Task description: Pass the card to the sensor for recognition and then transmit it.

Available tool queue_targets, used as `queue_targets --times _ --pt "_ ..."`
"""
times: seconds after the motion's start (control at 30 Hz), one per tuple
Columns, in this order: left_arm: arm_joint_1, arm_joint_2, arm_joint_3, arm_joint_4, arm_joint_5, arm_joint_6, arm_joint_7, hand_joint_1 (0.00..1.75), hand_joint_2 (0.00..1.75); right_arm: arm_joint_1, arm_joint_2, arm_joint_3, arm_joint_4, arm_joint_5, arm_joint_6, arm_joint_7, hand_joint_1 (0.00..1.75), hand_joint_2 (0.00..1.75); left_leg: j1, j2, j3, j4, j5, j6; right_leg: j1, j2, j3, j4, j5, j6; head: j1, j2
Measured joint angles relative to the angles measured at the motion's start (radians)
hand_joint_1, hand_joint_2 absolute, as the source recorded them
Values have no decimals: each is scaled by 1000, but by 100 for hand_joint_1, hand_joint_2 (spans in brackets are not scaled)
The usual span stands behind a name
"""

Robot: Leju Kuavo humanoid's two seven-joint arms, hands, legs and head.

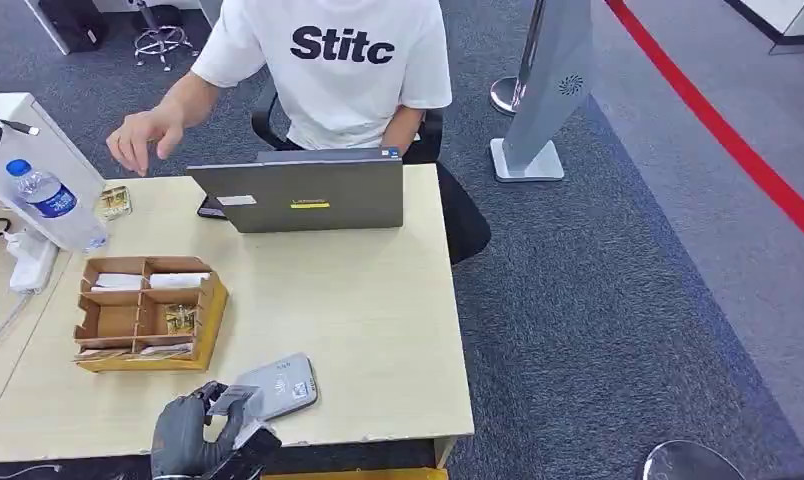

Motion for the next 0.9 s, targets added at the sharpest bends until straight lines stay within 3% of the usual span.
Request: queue_targets --times 0.1,0.17,0.27,0.33,0.43,0.6,0.9 --pt "13 15 3 -94 -24 66 -29 175 175 2 0 0 0 2 -2 -7 0 175 0 0 0 0 0 0 0 0 0 0 0 0 0 0" --pt "9 36 18 -176 -34 73 -31 175 175 3 0 0 0 3 0 -12 0 175 0 0 0 0 0 0 0 0 0 0 0 0 0 0" --pt "-36 74 62 -247 -17 25 -23 175 175 4 0 2 0 21 3 -20 0 175 1 -1 0 0 1 -1 0 -1 -1 0 0 0 0 0" --pt "-105 107 115 -247 64 -53 -6 175 175 3 0 7 0 32 4 -22 0 175 1 -1 0 0 1 -1 1 -1 -1 1 0 -1 0 0" --pt "-301 173 183 -118 57 -162 54 175 175 -4 0 24 0 59 9 -23 0 175 3 -6 -2 0 7 -4 3 -5 -1 2 3 -4 1 0" --pt "-554 224 232 127 16 -193 50 175 175 -11 0 43 -1 71 15 -21 0 175 4 -3 -2 0 9 -6 4 -2 -3 2 7 -8 0 0" --pt "-683 224 232 271 -13 -192 60 175 175 -13 0 50 -1 71 19 -20 0 175 4 0 -3 0 8 -6 4 1 -4 1 7 -6 0 0"
